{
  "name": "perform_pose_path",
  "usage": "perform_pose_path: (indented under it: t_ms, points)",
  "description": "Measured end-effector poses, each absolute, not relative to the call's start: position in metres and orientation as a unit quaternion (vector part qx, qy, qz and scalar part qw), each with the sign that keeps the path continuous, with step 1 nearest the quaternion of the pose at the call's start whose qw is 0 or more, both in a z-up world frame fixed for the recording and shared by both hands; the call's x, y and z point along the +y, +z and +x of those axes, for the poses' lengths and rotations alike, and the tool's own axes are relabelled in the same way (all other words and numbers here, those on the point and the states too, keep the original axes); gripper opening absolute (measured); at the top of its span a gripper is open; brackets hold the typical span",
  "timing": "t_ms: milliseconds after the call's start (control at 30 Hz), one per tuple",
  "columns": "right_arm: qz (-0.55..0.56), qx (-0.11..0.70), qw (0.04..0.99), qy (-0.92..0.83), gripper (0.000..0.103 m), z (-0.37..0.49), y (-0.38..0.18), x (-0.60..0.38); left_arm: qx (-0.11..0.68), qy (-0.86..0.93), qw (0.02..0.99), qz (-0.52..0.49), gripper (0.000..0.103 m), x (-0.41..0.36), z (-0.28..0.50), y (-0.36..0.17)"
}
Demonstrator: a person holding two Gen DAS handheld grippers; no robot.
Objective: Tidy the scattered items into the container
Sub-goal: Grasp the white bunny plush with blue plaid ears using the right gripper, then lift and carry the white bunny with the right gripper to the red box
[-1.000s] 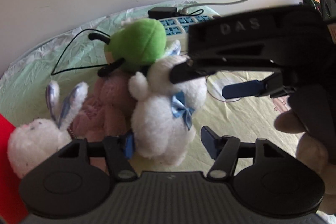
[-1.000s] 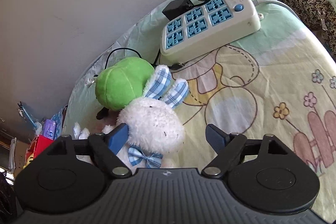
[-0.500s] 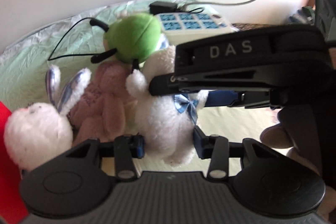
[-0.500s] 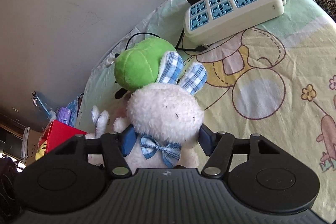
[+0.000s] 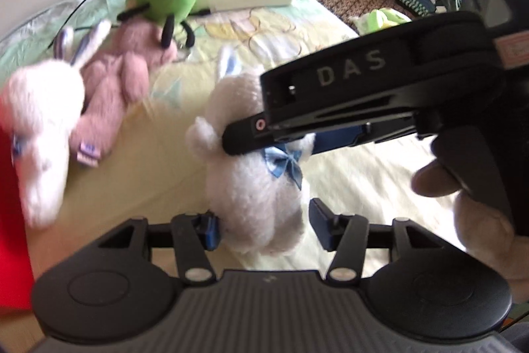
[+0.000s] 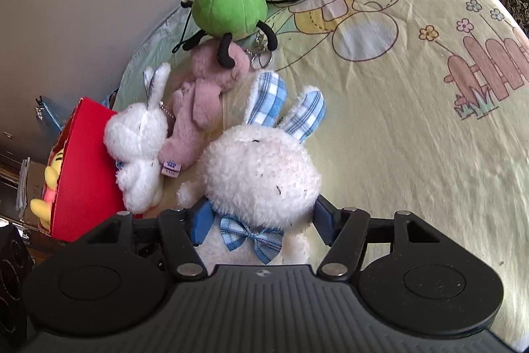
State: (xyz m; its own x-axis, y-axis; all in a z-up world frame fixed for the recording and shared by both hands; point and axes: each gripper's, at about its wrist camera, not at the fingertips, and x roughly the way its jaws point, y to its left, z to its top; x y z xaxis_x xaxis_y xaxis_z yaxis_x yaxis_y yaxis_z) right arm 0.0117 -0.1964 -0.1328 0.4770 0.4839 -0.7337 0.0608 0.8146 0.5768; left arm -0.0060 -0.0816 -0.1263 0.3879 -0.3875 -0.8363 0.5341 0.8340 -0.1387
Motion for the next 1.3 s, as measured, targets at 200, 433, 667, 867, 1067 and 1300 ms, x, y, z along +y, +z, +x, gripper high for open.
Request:
perform_pose_path:
  t_ms: [200,433,667,867,1067,1300]
  points:
    - [0.255,0.487,0.826,0.124,0.064,0.010,-0.126,-0.190,0.471,-0.263,0.839,0.074,0.048,-0.081,0.001,-0.123]
    - [0.237,0.467,0.840,0.142,0.064,0.007,-0.103,-0.183,0.441,-0.255,0.858,0.064,0.045,-0.070,-0.006,-0.104]
    - [0.214,0.448,0.851,0.169,0.064,-0.002,-0.078,-0.160,0.417,-0.236,0.877,0.045,0.045,-0.046,-0.020,-0.084]
    - [0.204,0.433,0.855,0.200,0.064,-0.003,-0.059,-0.134,0.393,-0.210,0.895,0.031,0.045,-0.016,-0.033,-0.064]
    - [0.201,0.416,0.862,0.211,0.064,-0.009,-0.041,-0.103,0.375,-0.200,0.905,0.024,0.045,0.018,-0.043,-0.046]
    - [0.201,0.410,0.866,0.202,0.064,-0.021,-0.034,-0.074,0.368,-0.208,0.906,0.021,0.045,0.047,-0.050,-0.040]
